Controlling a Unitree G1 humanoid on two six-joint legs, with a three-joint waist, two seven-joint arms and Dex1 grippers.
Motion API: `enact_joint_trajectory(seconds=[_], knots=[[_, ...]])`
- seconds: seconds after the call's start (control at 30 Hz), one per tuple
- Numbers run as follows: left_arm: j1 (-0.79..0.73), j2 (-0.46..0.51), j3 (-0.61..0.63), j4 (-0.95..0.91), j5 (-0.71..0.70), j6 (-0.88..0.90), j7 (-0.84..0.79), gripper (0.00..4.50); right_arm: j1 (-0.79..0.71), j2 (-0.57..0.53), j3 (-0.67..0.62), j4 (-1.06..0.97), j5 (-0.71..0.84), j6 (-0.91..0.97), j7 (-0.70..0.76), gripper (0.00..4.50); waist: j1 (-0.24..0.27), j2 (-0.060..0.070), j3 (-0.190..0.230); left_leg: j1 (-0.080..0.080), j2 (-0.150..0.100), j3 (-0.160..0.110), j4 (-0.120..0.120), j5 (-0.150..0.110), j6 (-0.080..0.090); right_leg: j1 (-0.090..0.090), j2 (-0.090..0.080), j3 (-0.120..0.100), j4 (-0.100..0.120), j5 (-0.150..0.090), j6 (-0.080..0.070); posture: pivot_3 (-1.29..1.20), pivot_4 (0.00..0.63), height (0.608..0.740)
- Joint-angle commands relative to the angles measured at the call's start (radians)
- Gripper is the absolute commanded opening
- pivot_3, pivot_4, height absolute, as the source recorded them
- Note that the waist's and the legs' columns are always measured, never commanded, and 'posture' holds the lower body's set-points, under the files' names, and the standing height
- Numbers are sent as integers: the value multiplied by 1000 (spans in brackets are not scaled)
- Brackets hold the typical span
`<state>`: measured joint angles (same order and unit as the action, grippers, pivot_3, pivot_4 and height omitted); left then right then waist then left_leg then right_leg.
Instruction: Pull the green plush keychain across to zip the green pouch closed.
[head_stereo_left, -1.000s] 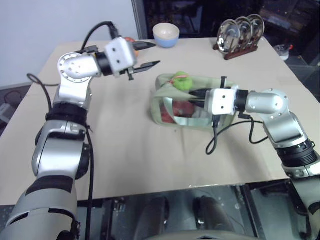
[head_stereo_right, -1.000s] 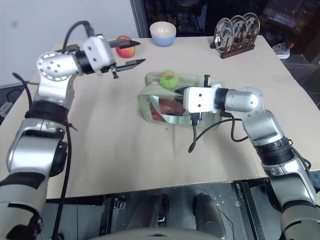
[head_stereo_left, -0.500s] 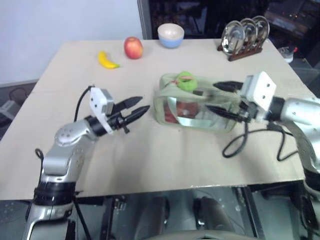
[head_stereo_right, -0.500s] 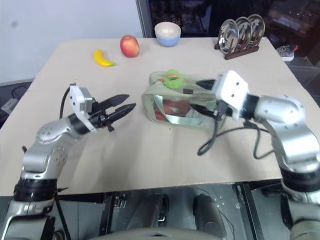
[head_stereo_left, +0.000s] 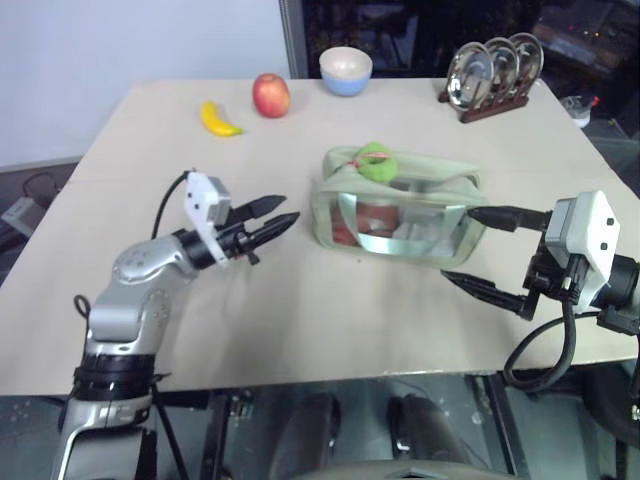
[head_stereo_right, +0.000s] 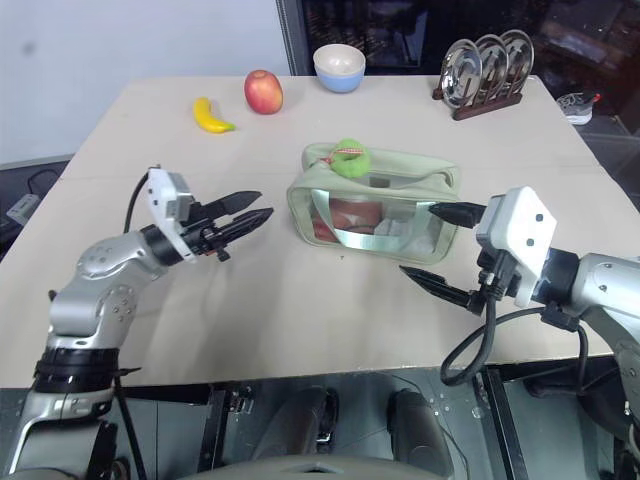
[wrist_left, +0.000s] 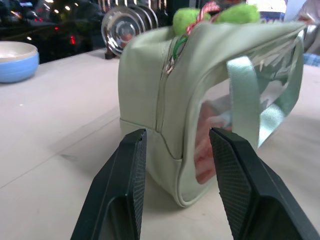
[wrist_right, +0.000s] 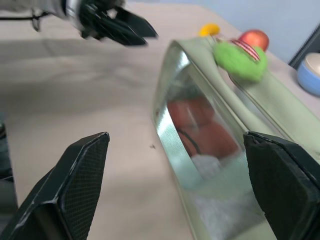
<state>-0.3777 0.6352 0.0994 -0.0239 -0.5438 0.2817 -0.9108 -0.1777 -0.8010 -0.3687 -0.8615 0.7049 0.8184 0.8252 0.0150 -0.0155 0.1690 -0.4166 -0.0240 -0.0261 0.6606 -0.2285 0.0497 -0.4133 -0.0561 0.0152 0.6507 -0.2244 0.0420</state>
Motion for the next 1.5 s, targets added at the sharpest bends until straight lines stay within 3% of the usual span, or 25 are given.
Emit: enact_joint_trajectory(seconds=[0.03, 0.4, 0.43, 0.47, 0.57, 0.87, 1.13, 1.27, 1.4, 1.5], knots=[[-54, -14, -29, 36, 43, -32, -26, 2051, -12, -20, -20, -48, 36, -22, -43, 4354, 0, 0, 0, 0, 0, 0, 0, 0, 0, 0, 0, 0, -1, 0, 0, 0, 150, 740], [-164, -79, -83, 175, 113, -80, -98, 2051, -51, -44, 63, -54, 33, -78, -96, 4354, -1, 0, 0, -1, 0, 0, 0, 0, 0, 0, 1, -1, -2, 2, 4, 0, 150, 740], [-167, -85, -80, 177, 108, -75, -102, 1509, -56, -46, 71, -53, 33, -81, -99, 4500, -1, 0, 0, -1, 0, 0, 0, 0, 0, 0, 1, -1, -2, 2, 4, 0, 150, 740], [-168, -88, -77, 177, 108, -74, -103, 1469, -64, -45, 80, -52, 36, -83, -105, 4500, -1, 0, 0, -1, 0, 0, 0, 0, 0, 0, 1, -1, -2, 2, 4, 0, 150, 740], [-156, -89, -69, 170, 113, -78, -105, 43, -111, -29, 121, -44, 41, -88, -133, 4500, -2, 0, 0, -1, 0, 0, 0, 0, 0, 0, 1, -1, -3, 2, 4, 0, 150, 740], [-137, -100, -61, 145, 125, -87, -73, 43, -280, 40, 276, 37, 10, -112, -163, 4500, -3, 0, 0, -1, 0, 0, 0, 0, 0, 0, 1, 0, -3, 2, 4, 0, 150, 740], [-105, -121, -65, 103, 166, -127, -34, 43, -626, 131, 487, 381, -190, -42, -250, 4500, -9, 0, 0, -1, 0, 1, -1, 0, 0, 0, 1, 1, -3, 2, 4, 0, 150, 740], [-93, -142, -63, 84, 177, -141, -4, 43, -734, 127, 591, 528, -329, -146, -165, 4500, -2, 0, 0, -1, 0, 0, -3, 0, 0, -1, 0, 0, -4, 3, 4, 0, 150, 740], [-84, -151, -60, 77, 183, -150, 11, 43, -781, 64, 731, 680, -559, -398, -50, 4500, -2, 0, 0, -2, -1, 1, -6, 0, 0, -2, 0, -1, -6, 3, 4, 0, 150, 740], [-75, -157, -58, 71, 187, -154, 21, 43, -793, 57, 751, 731, -603, -494, 39, 4500, -4, 0, 0, -1, -2, 2, -7, 0, 0, -2, 1, -3, -7, 3, 4, 0, 150, 740]])
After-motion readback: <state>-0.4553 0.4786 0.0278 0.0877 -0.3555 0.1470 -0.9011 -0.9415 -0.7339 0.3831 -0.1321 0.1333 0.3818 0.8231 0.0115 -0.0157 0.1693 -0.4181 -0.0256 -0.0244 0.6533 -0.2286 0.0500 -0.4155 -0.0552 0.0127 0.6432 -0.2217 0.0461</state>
